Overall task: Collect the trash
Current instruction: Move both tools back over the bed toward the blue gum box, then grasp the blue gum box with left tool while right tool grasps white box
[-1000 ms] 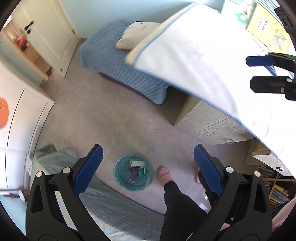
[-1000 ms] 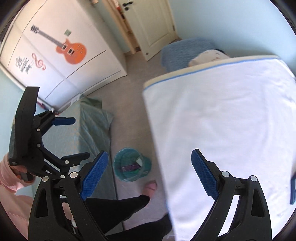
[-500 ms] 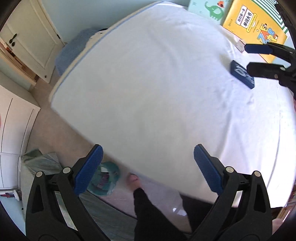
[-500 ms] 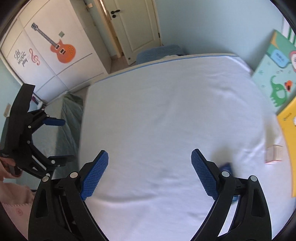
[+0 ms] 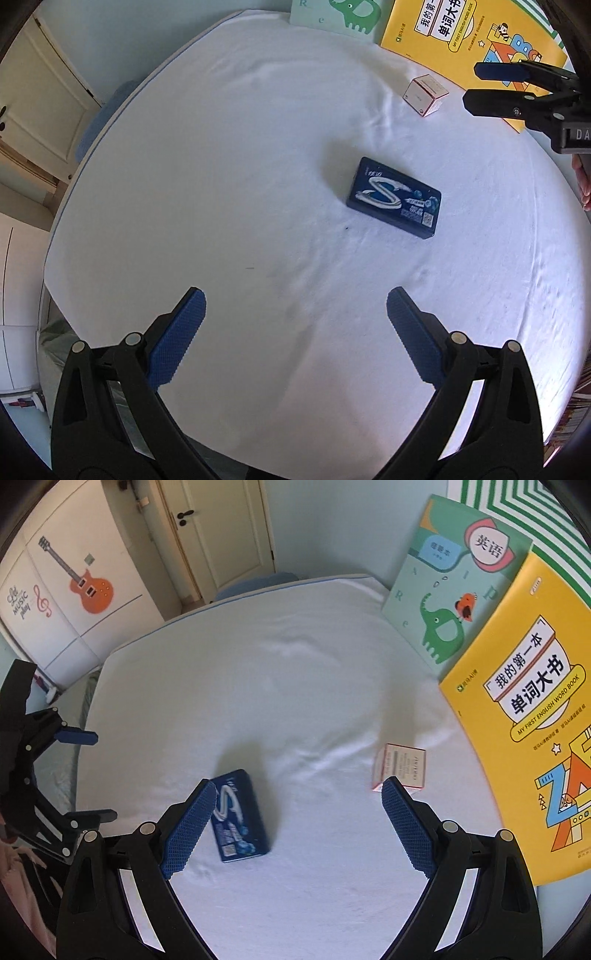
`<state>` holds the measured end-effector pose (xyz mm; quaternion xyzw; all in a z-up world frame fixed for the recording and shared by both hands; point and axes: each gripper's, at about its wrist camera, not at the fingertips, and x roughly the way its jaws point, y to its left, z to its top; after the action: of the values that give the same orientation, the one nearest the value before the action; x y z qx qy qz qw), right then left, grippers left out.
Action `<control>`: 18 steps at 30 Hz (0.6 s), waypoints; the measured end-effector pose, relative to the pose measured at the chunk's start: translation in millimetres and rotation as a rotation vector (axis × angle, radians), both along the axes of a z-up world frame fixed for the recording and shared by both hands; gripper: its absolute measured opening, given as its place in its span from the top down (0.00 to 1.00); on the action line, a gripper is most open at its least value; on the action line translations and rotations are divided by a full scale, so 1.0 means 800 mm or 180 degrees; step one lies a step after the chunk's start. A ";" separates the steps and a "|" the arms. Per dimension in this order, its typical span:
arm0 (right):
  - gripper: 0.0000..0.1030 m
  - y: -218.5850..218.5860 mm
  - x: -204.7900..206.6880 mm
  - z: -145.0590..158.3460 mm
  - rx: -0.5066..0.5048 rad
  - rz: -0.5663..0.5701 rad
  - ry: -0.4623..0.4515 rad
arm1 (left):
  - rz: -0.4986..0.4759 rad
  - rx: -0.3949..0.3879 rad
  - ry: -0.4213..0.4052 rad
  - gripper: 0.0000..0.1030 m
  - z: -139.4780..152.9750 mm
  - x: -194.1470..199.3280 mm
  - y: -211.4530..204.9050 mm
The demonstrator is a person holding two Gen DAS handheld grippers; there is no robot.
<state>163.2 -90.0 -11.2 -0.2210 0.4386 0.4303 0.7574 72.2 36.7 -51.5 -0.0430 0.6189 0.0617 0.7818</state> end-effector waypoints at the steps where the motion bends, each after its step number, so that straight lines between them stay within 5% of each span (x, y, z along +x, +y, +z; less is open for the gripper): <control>1: 0.12 -0.006 0.008 -0.001 0.0001 -0.0018 0.0005 | -0.0002 -0.0016 0.0004 0.07 -0.001 0.005 -0.007; 10: 0.12 -0.042 0.080 -0.033 0.0024 -0.0097 0.0114 | 0.0109 -0.0031 0.0111 0.07 -0.025 0.072 -0.054; 18: 0.12 -0.046 0.117 -0.059 0.0040 0.0006 0.0186 | 0.0527 -0.0190 0.0174 0.07 -0.050 0.118 -0.060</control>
<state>256.9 -126.8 -58.8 -0.2039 0.4577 0.4400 0.7452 166.3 -11.4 -91.8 -0.1156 0.6359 0.1089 0.7552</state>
